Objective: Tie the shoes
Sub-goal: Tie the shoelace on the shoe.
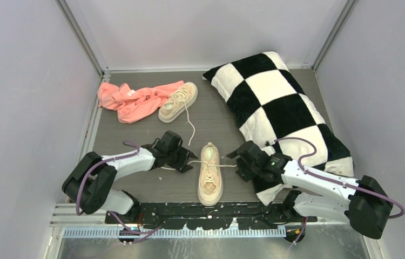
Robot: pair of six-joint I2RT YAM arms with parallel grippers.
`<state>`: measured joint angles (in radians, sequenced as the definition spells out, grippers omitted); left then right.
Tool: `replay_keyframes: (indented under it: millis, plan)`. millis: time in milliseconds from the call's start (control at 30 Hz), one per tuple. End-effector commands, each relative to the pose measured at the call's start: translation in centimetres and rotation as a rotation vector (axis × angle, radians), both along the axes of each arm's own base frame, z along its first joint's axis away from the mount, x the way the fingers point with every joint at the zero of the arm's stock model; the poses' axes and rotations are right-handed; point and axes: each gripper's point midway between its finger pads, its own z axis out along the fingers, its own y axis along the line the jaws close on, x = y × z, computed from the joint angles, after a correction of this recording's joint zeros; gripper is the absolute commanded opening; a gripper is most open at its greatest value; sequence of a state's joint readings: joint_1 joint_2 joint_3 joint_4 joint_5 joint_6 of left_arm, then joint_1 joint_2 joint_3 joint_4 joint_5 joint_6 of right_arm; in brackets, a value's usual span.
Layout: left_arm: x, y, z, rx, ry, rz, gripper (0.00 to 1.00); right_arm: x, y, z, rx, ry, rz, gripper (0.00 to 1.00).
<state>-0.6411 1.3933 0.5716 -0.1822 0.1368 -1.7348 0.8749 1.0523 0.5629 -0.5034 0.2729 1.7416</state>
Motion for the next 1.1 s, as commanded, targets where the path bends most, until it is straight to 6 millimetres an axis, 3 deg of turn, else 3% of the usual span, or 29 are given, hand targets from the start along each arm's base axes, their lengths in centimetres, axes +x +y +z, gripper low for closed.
replay_keyframes:
  millis: [0, 67, 133, 467, 733, 900, 1067]
  plan:
    - [1.3, -0.1, -0.5, 0.02, -0.032, 0.038, 0.35, 1.4, 1.3, 0.2, 0.1, -0.016, -0.085, 0.81]
    - [1.2, -0.1, -1.0, 0.027, -0.018, 0.03, 0.15, 1.7, 1.6, 0.0, 0.096, -0.018, -0.086, 0.79]
    - [1.0, -0.2, -1.2, 0.03, -0.012, 0.013, 0.01, 2.1, 1.5, 0.0, 0.082, -0.03, -0.085, 0.77]
    - [1.6, 0.6, 0.1, 0.064, -0.075, 0.018, 0.01, 0.6, 1.6, -3.1, 0.085, 0.064, -0.079, 0.73]
    - [1.7, 0.7, -0.2, 0.074, -0.081, 0.016, 0.0, 0.1, 1.9, -4.0, 0.101, 0.094, -0.075, 0.74]
    - [1.8, 0.4, -0.5, 0.072, -0.078, 0.005, 0.0, -0.9, 1.9, -4.4, 0.129, 0.138, -0.076, 0.8]
    - [1.8, 0.5, -0.6, 0.074, -0.081, 0.001, 0.01, -1.3, 0.2, -4.3, 0.082, 0.122, -0.1, 0.9]
